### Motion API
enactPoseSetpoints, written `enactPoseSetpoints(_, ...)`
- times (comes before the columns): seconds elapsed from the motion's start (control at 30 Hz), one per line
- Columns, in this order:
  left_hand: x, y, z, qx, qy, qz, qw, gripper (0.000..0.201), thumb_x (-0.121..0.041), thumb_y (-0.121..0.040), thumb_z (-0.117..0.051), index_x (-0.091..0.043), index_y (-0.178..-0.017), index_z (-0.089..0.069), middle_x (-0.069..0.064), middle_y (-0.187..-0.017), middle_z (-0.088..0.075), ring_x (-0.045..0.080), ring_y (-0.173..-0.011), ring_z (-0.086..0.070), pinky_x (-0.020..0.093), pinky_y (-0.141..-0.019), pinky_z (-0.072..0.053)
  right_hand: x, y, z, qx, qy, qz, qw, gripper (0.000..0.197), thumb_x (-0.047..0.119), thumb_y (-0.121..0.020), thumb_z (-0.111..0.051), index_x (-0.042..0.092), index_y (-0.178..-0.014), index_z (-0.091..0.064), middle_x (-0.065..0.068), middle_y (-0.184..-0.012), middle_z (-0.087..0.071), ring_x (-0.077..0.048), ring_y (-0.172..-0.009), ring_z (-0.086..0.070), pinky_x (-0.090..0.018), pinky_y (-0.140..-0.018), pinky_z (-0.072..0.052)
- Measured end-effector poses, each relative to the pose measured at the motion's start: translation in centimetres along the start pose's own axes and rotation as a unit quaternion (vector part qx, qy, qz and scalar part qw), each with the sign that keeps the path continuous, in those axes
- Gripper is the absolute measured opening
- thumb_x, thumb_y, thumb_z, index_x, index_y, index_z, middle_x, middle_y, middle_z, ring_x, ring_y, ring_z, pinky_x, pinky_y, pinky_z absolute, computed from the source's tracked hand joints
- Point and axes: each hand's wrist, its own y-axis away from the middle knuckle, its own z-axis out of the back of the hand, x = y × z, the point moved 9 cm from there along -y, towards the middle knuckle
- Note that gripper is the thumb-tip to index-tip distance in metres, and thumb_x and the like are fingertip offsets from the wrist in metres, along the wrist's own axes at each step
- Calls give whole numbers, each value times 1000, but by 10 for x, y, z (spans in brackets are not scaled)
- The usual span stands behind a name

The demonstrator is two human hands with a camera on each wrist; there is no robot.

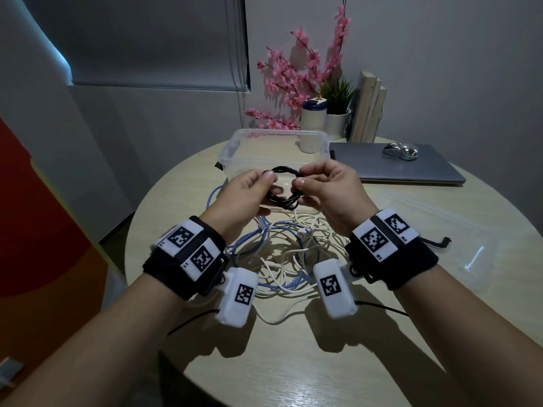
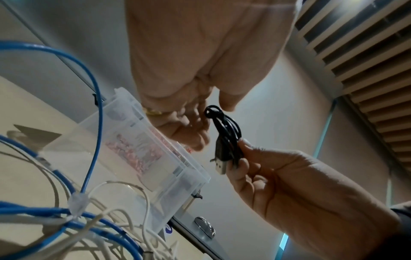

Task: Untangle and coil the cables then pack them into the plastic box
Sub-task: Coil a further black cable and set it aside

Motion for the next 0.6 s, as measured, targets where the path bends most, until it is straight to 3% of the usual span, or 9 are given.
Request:
enactPoseSetpoints(0.1, -5, 0, 17, -36, -15, -20, 999, 17, -17, -99, -48, -19, -94, -64, 1, -87, -65, 12, -70, -57, 20, -58, -44, -7, 1, -9, 13, 16, -20, 1000, 19, -10, -81, -64, 7, -84, -56, -12, -72, -59, -20, -67, -63, -26, -55, -52)
enactPoseSetpoints(0.23, -5, 9, 29, -18, -59, -28, 998, 17, -1, -94, -53, -17, -95, -60, 8, -87, -66, 17, -68, -60, 19, -54, -49, -17, 4, -23, 29, 27, -34, 999, 18, -11, -82, -63, 6, -84, -56, -13, -72, -60, -19, -63, -63, -23, -52, -52)
enactPoseSetpoints(0.33, -4, 16, 42, -9, -63, -31, 997, 22, 6, -92, -51, -16, -86, -54, 14, -87, -63, 19, -66, -61, 21, -53, -50, -22, 5, -35, 45, 46, -38, 997, 19, -10, -81, -64, 6, -82, -56, -13, -72, -58, -20, -62, -62, -24, -52, -54)
enactPoseSetpoints(0.5, 2, 28, 78, -53, -111, -17, 992, 26, 5, -92, -51, -13, -77, -61, 6, -82, -63, 14, -64, -57, 18, -53, -51, -40, 11, -61, 92, 136, -52, 985, 25, -7, -77, -70, 12, -82, -54, -12, -76, -61, -21, -64, -60, -28, -50, -53)
enactPoseSetpoints(0.6, 12, 39, 104, -84, -131, 8, 988, 26, 6, -92, -52, -13, -77, -62, 5, -80, -64, 15, -61, -57, 17, -53, -53, -54, 17, -78, 133, 241, -42, 960, 24, -2, -76, -74, 14, -75, -56, -11, -77, -63, -19, -60, -57, -29, -54, -50)
